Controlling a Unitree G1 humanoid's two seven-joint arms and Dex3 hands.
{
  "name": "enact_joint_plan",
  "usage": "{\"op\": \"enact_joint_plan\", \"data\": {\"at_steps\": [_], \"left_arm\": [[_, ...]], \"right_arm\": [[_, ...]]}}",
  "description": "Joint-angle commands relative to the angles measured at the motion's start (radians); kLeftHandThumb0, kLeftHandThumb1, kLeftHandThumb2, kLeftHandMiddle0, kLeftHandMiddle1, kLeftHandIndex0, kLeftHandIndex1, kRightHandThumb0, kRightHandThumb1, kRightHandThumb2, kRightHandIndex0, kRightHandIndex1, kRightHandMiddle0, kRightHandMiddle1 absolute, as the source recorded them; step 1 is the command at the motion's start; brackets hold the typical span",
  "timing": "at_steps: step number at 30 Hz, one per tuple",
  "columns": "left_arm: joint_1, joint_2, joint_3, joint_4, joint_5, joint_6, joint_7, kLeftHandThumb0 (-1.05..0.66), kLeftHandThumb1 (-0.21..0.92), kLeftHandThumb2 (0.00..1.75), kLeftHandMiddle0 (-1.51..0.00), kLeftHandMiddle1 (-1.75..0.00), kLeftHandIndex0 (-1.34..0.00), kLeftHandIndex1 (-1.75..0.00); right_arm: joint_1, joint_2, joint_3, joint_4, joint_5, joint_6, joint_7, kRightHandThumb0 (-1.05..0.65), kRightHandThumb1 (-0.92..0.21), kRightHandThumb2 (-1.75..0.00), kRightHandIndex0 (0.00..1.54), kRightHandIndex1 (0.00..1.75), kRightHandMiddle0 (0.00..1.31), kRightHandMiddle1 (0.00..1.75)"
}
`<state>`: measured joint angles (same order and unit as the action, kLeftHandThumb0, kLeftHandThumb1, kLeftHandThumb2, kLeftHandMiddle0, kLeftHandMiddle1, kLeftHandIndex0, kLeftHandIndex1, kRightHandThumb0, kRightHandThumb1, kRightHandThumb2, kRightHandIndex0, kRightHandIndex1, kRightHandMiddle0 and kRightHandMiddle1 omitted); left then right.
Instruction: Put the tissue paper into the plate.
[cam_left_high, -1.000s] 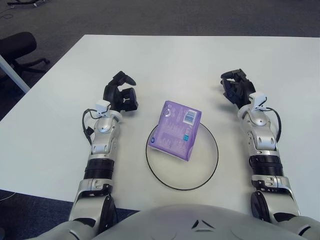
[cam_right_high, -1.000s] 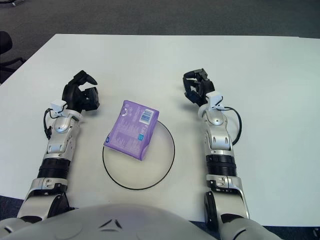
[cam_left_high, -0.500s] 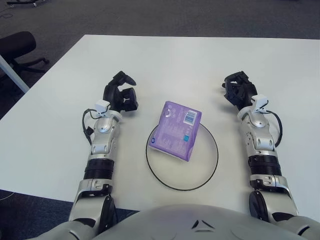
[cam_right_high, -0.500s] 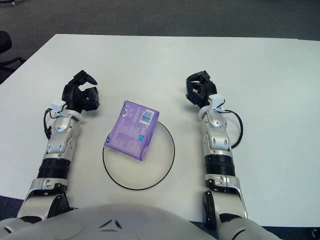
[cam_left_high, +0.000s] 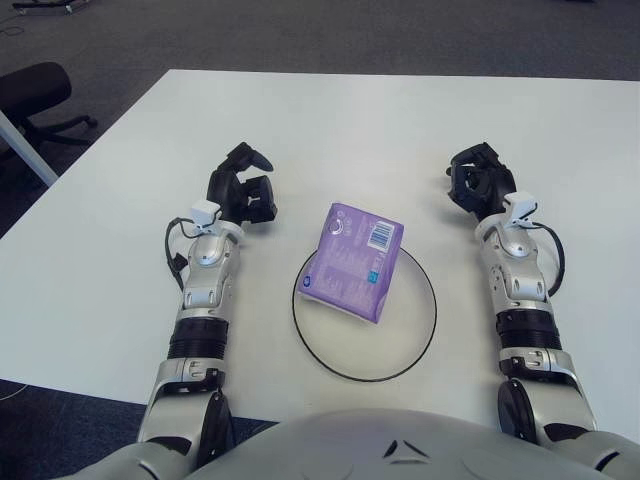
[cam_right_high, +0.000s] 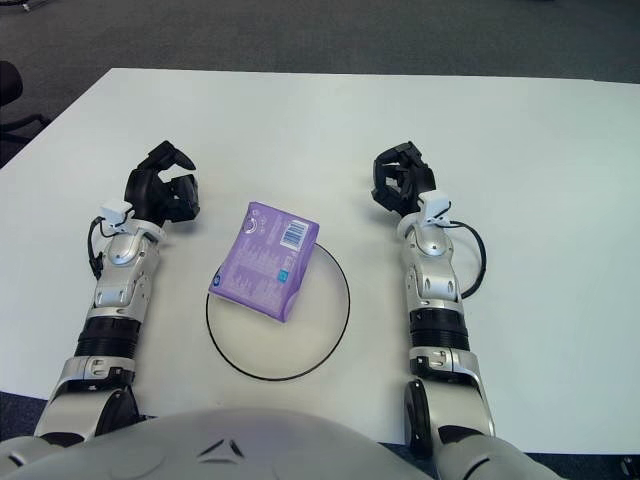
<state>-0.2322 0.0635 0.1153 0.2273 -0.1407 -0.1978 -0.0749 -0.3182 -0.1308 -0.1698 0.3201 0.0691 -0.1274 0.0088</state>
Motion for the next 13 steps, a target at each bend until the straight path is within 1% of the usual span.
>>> {"op": "enact_joint_plan", "data": {"at_steps": [1, 2, 6, 13], "left_arm": [[0.124, -0.029, -0.006, 0.063, 0.002, 0.011, -0.004, -0.50, 0.24, 1.41, -1.32, -1.75, -0.67, -1.75], [0.125, -0.029, -0.006, 0.062, 0.002, 0.011, -0.004, -0.50, 0.24, 1.41, -1.32, -1.75, -0.67, -1.75], [0.129, -0.028, -0.007, 0.056, -0.003, 0.020, -0.010, -0.50, 0.24, 1.41, -1.32, -1.75, -0.67, -1.75], [0.133, -0.030, -0.006, 0.047, -0.008, 0.025, -0.015, -0.50, 0.24, 1.41, -1.33, -1.75, -0.67, -1.75]], "right_arm": [[0.144, 0.060, -0.002, 0.128, 0.009, -0.059, -0.007, -0.41, -0.54, -1.03, 0.71, 1.67, 0.44, 1.75], [0.143, 0.059, -0.002, 0.133, 0.009, -0.065, -0.007, -0.41, -0.54, -1.03, 0.71, 1.68, 0.44, 1.75], [0.144, 0.058, 0.001, 0.164, 0.008, -0.135, 0.005, -0.42, -0.51, -1.07, 0.77, 1.73, 0.46, 1.75], [0.150, 0.061, 0.006, 0.179, 0.011, -0.184, 0.009, -0.44, -0.46, -1.13, 0.88, 1.74, 0.50, 1.75]]}}
